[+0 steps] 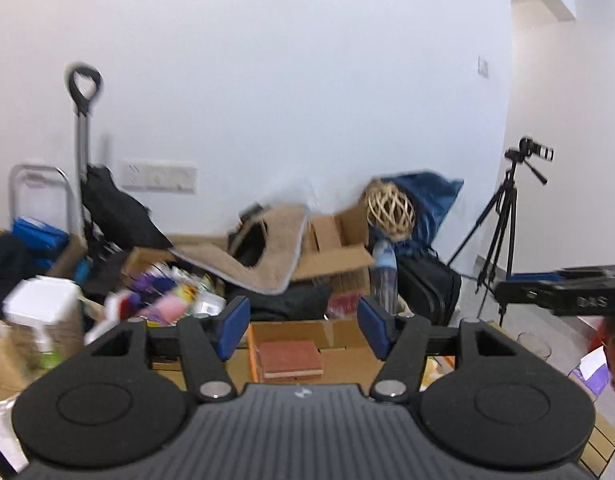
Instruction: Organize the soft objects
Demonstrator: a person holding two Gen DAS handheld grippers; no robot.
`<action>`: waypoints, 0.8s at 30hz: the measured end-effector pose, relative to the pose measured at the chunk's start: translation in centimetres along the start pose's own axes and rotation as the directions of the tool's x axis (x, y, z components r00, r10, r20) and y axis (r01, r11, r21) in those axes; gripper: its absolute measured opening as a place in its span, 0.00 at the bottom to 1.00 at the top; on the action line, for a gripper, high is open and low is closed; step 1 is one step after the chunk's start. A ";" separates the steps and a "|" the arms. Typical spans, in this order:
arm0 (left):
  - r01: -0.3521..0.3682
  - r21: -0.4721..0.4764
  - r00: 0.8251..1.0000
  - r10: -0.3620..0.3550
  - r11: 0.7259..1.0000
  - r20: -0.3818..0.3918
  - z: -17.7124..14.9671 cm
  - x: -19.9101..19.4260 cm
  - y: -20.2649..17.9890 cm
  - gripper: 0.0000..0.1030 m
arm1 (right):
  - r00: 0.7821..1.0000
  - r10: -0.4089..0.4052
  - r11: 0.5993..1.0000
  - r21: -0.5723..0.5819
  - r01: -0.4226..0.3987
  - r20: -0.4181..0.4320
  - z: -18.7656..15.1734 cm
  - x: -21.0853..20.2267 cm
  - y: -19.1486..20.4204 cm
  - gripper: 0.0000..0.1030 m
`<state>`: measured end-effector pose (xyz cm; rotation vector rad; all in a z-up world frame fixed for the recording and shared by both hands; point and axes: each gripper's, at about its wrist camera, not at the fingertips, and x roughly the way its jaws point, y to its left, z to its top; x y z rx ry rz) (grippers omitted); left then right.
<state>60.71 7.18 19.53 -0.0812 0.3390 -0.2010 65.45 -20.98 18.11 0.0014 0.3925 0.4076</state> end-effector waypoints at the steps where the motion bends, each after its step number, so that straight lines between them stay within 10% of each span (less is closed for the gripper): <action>1: -0.031 0.017 0.999 0.030 0.999 0.035 -0.8 -2.4 -0.6 0.60 | 1.000 -0.006 1.000 -0.010 0.006 0.018 -0.8 -2.1 0.3 0.50; 6: -0.023 0.027 0.983 0.018 0.999 0.183 -9.3 -13.2 -3.2 0.74 | 0.995 0.048 0.997 -0.059 -0.043 0.083 -8.4 -10.8 2.8 0.51; 13: -0.012 0.043 0.998 0.009 0.999 0.063 -22.4 -20.6 -7.0 0.79 | 0.992 -0.027 0.999 -0.038 0.032 0.120 -23.8 -18.8 7.2 0.57; 24: -0.011 0.008 0.999 0.011 1.000 0.030 -24.4 -20.0 -6.8 0.78 | 0.996 -0.019 0.989 0.145 0.006 0.084 -30.8 -20.8 8.1 0.60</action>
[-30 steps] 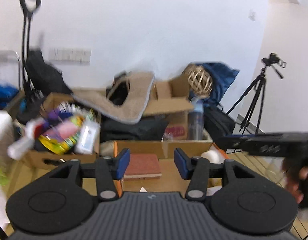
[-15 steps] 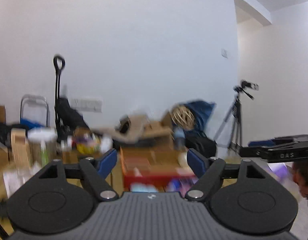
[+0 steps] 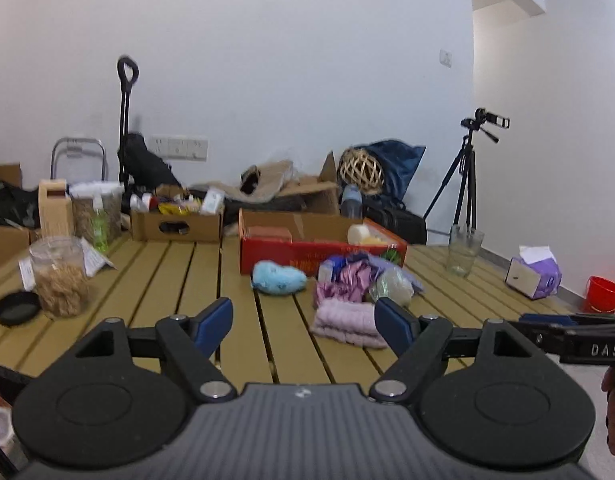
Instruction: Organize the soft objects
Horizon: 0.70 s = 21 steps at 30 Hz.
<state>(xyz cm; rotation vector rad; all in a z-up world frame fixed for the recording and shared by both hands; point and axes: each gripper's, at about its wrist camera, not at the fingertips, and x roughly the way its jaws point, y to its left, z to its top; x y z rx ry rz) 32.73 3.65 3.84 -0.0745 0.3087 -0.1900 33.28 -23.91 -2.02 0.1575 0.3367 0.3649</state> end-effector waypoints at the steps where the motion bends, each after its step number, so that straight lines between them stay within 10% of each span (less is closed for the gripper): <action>1: -0.003 -0.007 1.000 0.003 1.000 -0.009 -0.3 0.7 0.0 0.77 | 1.000 -0.003 1.000 0.008 0.003 -0.003 -0.2 0.5 -0.1 0.60; 18: 0.162 -0.246 0.936 -0.228 0.956 -0.269 -0.4 24.0 2.6 0.59 | 0.981 0.097 0.951 0.307 -0.042 -0.168 0.9 18.1 -5.1 0.46; 21: 0.170 -0.323 0.915 -0.270 0.931 -0.298 -1.2 24.8 3.4 0.35 | 0.978 0.109 0.946 0.321 -0.047 -0.180 0.7 20.0 -5.8 0.27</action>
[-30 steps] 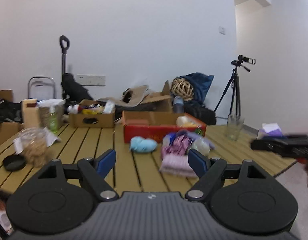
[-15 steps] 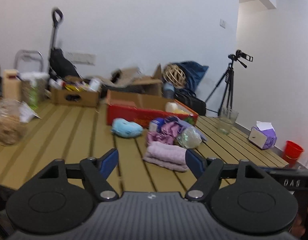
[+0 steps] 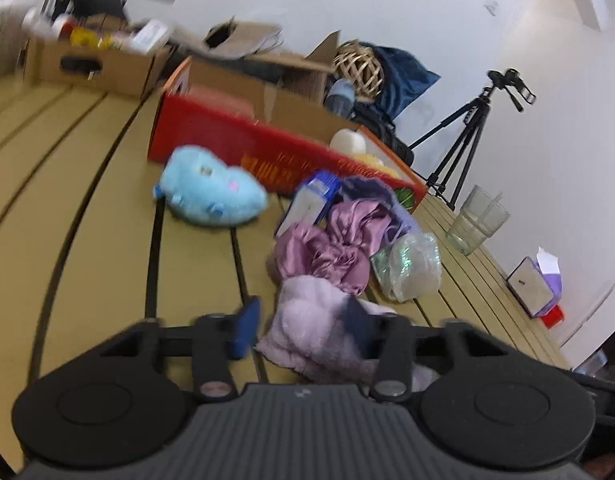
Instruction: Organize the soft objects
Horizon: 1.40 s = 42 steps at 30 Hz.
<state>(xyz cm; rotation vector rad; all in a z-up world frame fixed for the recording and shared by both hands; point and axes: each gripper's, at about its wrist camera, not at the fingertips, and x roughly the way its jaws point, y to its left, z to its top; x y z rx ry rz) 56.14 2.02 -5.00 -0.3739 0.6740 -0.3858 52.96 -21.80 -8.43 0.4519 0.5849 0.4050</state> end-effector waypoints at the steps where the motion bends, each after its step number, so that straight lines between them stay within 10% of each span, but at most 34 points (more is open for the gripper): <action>1: 0.012 -0.007 1.000 -0.012 1.000 -0.001 0.0 -0.1 -0.1 0.34 | 1.000 -0.004 1.000 0.004 0.004 0.006 0.0 0.5 -0.3 0.26; 13: 0.035 -0.033 0.999 -0.036 0.999 -0.029 -0.9 -0.5 0.2 0.42 | 0.999 -0.024 1.000 0.020 0.023 0.040 -0.4 2.0 -1.2 0.35; 24: 0.101 0.093 0.992 -0.107 0.990 0.060 -0.3 -4.2 -2.4 0.21 | 0.997 0.001 0.997 -0.079 0.005 0.081 -0.4 -1.1 1.2 0.22; 34: 0.132 0.110 0.969 -0.152 0.985 0.195 14.3 -0.7 -3.9 0.21 | 0.983 0.126 0.981 -0.162 -0.104 0.133 15.1 3.1 3.0 0.22; 42: 0.024 0.014 1.000 -0.024 1.000 0.002 18.3 11.5 0.2 0.21 | 0.994 0.016 0.996 -0.084 -0.025 -0.104 21.2 16.5 -1.4 0.22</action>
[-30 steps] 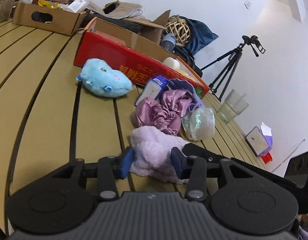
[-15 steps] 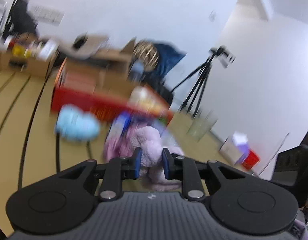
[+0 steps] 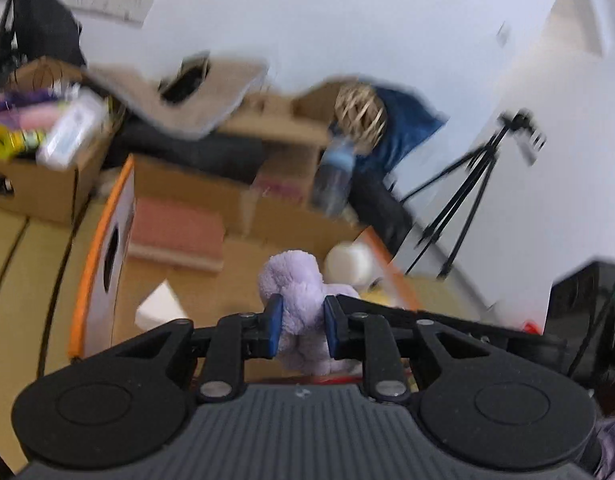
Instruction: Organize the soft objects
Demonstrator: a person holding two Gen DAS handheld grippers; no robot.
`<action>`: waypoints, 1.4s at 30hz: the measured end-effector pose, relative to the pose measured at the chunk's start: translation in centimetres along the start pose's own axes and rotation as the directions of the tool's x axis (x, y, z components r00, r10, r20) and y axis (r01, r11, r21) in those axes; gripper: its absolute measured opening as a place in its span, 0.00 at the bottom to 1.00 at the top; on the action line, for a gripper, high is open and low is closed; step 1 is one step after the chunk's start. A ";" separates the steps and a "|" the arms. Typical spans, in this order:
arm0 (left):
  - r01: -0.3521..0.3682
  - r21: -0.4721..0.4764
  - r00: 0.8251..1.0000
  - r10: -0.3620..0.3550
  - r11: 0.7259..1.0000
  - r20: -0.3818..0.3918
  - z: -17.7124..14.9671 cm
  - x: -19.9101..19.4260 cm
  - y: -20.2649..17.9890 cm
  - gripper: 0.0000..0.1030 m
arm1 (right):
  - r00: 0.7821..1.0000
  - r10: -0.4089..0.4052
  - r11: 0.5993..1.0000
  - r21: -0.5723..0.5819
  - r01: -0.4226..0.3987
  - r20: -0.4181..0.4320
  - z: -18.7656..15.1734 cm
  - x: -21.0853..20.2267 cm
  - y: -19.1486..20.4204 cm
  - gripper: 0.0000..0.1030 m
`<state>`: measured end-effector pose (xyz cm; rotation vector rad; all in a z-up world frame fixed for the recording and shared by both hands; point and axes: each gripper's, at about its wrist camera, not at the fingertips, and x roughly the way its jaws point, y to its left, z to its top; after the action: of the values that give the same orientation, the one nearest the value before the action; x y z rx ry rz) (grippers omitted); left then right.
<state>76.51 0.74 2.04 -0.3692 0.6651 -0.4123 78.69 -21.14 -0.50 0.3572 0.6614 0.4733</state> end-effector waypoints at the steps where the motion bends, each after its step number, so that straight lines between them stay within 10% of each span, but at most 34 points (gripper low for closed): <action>1: -0.023 0.019 1.000 0.023 1.000 -0.020 -0.5 0.6 0.4 0.23 | 0.999 -0.025 1.000 -0.005 0.025 -0.033 -0.1 1.1 -0.5 0.22; 4: -0.027 0.076 0.998 0.032 0.997 -0.061 -1.9 1.8 0.6 0.28 | 0.983 -0.168 0.980 -0.122 0.158 -0.072 -1.2 2.8 -0.3 0.23; 12: -0.077 0.132 0.997 0.074 0.988 0.025 -0.6 -1.8 -0.6 0.46 | 0.974 -0.215 0.960 -0.201 0.197 -0.070 -1.1 1.7 1.6 0.29; 29: -0.253 0.329 0.942 0.153 0.910 0.300 -4.5 -24.3 -10.0 0.76 | 0.958 -0.137 0.945 -0.256 0.203 0.254 -2.2 -21.9 10.3 0.54; 42: -0.300 0.310 0.891 0.149 0.902 0.429 -25.9 -35.9 -12.3 0.98 | 0.916 -0.099 0.910 -0.338 0.241 0.388 -25.6 -33.8 13.0 0.82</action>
<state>30.89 2.30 7.18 -0.0063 0.2173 -0.2168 34.57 -23.76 3.48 0.0103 0.2246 0.3418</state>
